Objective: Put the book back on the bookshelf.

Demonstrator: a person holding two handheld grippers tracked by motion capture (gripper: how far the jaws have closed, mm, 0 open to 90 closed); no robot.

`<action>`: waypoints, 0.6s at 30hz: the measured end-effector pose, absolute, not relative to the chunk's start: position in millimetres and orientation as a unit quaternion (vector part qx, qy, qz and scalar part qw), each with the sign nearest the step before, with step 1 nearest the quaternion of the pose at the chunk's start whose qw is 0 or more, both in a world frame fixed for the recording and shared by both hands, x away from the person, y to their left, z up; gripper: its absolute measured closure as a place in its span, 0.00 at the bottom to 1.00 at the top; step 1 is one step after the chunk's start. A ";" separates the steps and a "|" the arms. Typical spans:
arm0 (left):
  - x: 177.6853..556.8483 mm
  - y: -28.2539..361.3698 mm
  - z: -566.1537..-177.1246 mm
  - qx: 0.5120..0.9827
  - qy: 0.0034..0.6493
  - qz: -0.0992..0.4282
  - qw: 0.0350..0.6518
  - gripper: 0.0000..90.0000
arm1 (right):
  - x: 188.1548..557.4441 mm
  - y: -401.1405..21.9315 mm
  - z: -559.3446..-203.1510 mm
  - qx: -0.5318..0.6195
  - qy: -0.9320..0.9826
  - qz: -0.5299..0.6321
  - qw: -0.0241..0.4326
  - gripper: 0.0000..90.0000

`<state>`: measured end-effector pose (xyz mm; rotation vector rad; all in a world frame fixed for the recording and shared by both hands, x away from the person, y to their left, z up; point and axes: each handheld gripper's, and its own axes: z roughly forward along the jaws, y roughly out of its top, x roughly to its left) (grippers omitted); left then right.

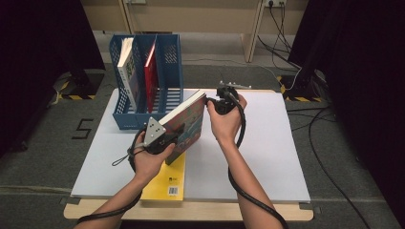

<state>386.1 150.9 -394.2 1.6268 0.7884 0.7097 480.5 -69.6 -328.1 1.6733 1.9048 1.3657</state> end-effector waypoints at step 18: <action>393.6 157.0 -392.6 0.688 0.343 0.288 0.571 0.82 | 455.5 -122.6 -357.5 0.594 0.664 0.435 0.131 0.78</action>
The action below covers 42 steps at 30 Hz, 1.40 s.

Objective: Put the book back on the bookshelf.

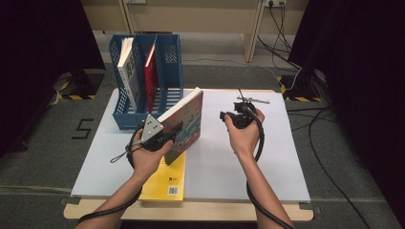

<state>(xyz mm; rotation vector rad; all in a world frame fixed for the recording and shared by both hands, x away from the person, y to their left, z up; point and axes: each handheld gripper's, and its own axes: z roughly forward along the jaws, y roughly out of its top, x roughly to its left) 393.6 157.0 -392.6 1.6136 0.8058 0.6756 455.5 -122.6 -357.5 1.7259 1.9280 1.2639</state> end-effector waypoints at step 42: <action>403.9 170.2 -361.9 0.687 0.359 0.284 0.564 0.83 | 395.8 -203.7 -430.8 0.648 0.622 0.417 0.141 0.76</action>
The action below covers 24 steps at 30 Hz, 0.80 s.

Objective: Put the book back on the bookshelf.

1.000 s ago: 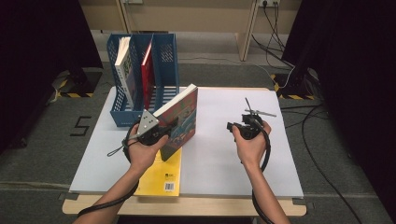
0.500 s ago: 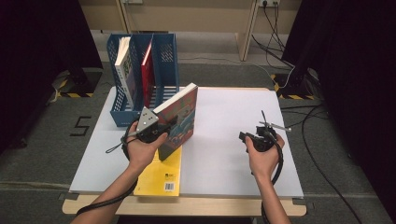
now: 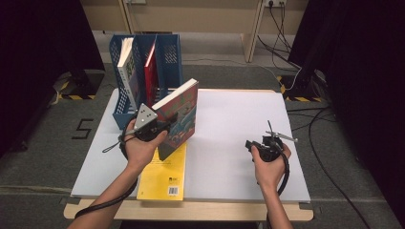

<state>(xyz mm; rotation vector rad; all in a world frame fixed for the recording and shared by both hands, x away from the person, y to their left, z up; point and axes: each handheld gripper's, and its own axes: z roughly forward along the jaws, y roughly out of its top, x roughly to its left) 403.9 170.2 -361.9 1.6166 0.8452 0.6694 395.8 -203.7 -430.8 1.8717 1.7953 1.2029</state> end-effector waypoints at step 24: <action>410.3 179.6 -334.1 0.673 0.365 0.294 0.572 0.83 | 383.3 -210.8 -445.1 0.648 0.616 0.418 0.160 0.74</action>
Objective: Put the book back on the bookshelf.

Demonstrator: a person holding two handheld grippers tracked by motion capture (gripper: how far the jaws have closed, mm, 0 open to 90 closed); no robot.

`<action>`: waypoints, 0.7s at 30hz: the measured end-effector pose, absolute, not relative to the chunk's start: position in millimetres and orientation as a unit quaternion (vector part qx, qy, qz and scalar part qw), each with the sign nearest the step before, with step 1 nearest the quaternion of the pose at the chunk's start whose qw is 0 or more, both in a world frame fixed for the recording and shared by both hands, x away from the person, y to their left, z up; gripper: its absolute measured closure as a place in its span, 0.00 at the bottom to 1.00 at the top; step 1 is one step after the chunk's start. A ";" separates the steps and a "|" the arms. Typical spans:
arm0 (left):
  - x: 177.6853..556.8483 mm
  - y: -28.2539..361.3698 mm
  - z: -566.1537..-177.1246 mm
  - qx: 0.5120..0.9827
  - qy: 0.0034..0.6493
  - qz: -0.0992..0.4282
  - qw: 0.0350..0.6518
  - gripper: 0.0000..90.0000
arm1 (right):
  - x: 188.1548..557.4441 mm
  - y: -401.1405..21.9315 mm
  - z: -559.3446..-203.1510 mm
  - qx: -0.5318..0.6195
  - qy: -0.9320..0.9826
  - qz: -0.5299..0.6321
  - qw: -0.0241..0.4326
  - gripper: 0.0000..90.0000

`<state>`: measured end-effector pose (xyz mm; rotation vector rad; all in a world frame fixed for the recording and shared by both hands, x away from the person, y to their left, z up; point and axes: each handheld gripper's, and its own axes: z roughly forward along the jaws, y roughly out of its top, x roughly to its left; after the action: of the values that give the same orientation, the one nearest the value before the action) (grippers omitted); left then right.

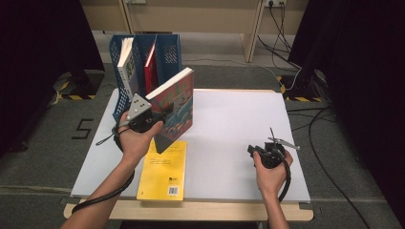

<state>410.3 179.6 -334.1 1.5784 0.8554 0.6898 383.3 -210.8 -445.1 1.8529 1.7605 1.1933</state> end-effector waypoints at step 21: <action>415.1 190.2 -314.4 0.657 0.372 0.304 0.581 0.83 | 380.9 -209.9 -448.5 0.652 0.616 0.414 0.157 0.73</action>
<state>415.1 190.2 -314.4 1.5354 0.8700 0.7110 380.9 -209.9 -448.5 1.8657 1.7634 1.1844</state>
